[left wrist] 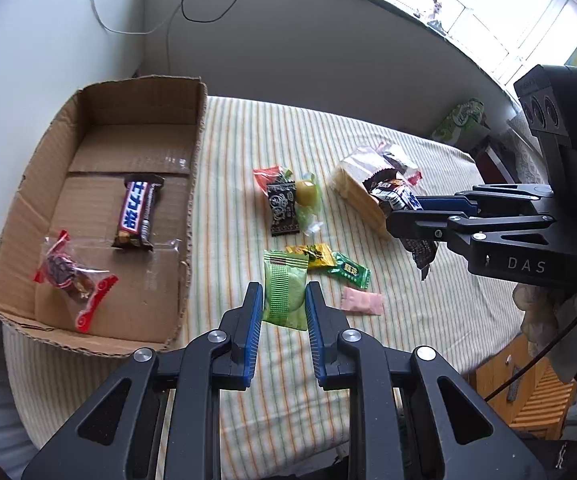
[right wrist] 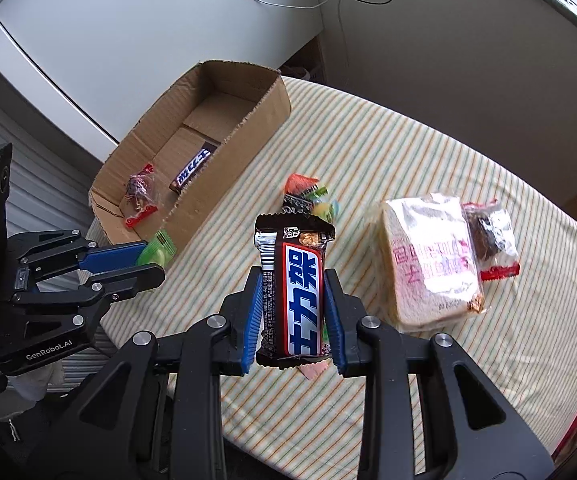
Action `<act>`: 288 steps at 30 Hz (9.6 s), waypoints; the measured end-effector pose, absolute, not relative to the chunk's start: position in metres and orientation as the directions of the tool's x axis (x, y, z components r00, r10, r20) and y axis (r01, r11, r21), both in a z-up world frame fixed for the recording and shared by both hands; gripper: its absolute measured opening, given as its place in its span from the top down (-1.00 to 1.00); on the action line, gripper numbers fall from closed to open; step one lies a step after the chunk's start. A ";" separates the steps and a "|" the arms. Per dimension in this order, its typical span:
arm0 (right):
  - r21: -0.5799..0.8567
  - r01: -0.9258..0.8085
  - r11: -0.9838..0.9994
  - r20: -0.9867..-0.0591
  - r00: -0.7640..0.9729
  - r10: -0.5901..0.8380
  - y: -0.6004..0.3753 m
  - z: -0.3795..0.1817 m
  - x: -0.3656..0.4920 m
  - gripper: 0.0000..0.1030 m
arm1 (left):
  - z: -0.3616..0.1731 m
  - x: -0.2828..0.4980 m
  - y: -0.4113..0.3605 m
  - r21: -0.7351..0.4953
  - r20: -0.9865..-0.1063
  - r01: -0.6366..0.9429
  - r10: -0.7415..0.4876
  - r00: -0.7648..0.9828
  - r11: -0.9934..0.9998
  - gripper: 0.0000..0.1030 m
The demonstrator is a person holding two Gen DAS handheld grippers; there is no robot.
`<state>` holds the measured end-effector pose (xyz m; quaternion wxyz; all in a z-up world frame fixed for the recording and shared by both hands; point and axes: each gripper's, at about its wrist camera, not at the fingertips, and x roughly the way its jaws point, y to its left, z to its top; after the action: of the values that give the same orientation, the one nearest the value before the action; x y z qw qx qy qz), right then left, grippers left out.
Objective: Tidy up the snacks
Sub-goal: 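Carry both snacks into the cardboard box and open both grippers, then move the right gripper to the bread loaf and close it on the bag, then lift the bagged bread loaf with the right gripper toward the box, then open the right gripper to drop the bread into the box, then move the left gripper to the black candy packet while the right approaches the dried-fruit bag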
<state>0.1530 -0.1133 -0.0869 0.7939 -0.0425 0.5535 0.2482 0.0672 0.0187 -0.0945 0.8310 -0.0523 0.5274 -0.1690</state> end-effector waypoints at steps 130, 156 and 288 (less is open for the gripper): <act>0.457 -0.211 0.864 -0.872 0.087 0.482 -0.234 -0.181 0.252 -0.30 | -0.162 0.136 -0.109 -0.479 -0.830 0.104 -0.489 0.270 0.871 -0.05; 0.495 -0.150 0.856 -0.856 0.086 0.510 -0.216 -0.172 0.243 -0.33 | -0.145 0.141 -0.116 -0.503 -0.807 0.138 -0.521 0.277 0.853 0.06; 0.099 -0.214 0.972 -0.928 0.332 0.168 -0.258 -0.126 0.211 -0.59 | -0.140 0.107 -0.054 -0.272 -0.890 0.088 -0.286 0.354 0.958 0.28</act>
<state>0.2107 -0.2580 -0.1261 0.8158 -0.0204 0.5660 0.1169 0.1067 -0.0544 -0.1403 0.8181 -0.0887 0.5565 -0.1143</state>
